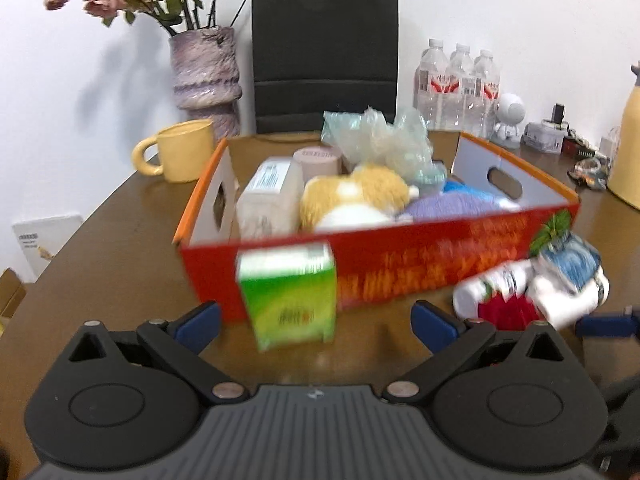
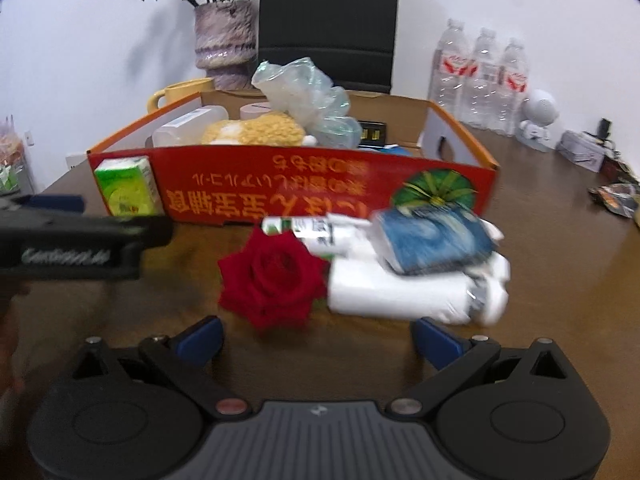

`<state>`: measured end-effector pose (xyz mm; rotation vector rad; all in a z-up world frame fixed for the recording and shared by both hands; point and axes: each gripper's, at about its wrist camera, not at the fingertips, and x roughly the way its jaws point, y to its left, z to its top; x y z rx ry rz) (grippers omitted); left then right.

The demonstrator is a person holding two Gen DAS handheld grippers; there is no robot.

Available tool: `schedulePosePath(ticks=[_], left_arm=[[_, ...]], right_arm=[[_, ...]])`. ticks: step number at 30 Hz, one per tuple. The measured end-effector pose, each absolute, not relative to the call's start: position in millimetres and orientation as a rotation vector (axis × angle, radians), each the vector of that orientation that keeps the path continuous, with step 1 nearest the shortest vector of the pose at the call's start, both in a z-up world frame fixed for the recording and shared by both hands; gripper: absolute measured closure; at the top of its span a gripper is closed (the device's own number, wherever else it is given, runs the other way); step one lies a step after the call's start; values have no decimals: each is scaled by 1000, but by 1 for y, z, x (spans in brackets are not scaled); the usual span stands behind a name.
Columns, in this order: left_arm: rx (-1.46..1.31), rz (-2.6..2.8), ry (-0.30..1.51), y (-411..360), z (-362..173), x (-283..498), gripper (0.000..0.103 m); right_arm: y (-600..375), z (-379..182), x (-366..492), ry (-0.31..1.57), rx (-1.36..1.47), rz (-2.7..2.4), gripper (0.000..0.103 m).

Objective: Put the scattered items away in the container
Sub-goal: 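Grasp the green tissue pack with the left gripper while the right grasps the red rose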

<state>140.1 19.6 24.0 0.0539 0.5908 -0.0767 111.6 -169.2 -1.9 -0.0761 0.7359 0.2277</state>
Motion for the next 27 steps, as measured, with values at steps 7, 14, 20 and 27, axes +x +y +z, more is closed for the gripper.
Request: schedulePosePath(ticks=[7,14,20,27], left_arm=[[18,-44,628,32,16,153,41],[-25,-26,627,38,12,145,57],[-73,-69,598,44,19,106,58],[-50,-164,510,41,45,55,58]], right_arm=[[-153,1,120,766,-57,198,7],[-140,6,122,730,-33,214,55],[-144,7,105,674,-32,224,60],[-177,29,55,540,-32,322,60]])
